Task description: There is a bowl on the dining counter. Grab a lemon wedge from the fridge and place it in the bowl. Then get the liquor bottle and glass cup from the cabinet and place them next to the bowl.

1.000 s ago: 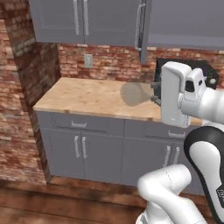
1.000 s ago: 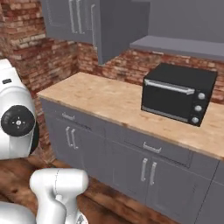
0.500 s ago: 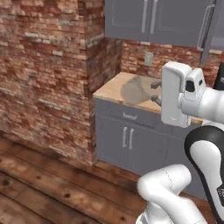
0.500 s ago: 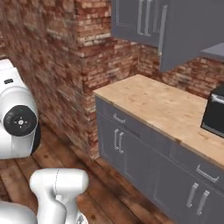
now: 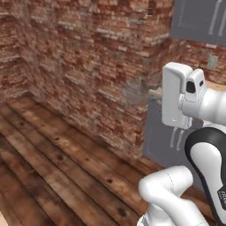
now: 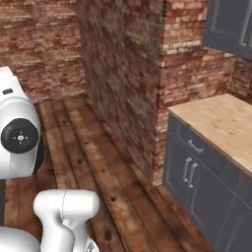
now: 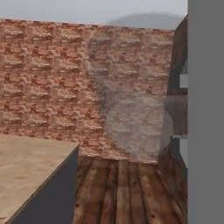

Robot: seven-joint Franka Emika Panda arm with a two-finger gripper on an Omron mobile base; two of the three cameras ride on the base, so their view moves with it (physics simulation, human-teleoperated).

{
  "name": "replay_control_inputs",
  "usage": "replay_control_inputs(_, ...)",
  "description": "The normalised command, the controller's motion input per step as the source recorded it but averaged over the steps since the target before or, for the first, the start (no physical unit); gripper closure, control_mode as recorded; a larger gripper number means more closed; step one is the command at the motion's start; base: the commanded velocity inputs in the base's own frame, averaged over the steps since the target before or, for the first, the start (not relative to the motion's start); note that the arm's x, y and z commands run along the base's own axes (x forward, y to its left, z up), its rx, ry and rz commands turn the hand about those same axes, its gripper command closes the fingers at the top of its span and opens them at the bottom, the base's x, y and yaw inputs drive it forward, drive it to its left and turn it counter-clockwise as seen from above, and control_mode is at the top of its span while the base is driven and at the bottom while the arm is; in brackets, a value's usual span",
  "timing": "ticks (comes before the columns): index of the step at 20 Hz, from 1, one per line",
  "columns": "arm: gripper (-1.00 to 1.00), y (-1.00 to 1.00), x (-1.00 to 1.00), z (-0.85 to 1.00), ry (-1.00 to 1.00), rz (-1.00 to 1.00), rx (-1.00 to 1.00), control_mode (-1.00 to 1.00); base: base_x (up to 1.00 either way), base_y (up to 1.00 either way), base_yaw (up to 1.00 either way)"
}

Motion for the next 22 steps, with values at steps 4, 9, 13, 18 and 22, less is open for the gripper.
replay_control_inputs(4, 1.0, 0.0, 0.0, 0.0, 0.0, 0.0, 0.0, 1.0, 0.14, 0.33, 0.52)
replay_control_inputs(9, 1.0, 0.0, 0.0, 0.0, 0.0, 0.0, 0.0, 1.0, 0.5, 0.08, 0.51)
replay_control_inputs(13, 1.0, 0.0, 0.0, 0.0, 0.0, 0.0, 0.0, 1.0, 0.84, -0.07, 0.51)
replay_control_inputs(18, 1.0, 0.0, 0.0, 0.0, 0.0, 0.0, 0.0, 1.0, 0.89, -0.11, 0.51)
replay_control_inputs(22, 1.0, 0.0, 0.0, 0.0, 0.0, 0.0, 0.0, 1.0, 0.91, -0.17, 0.53)
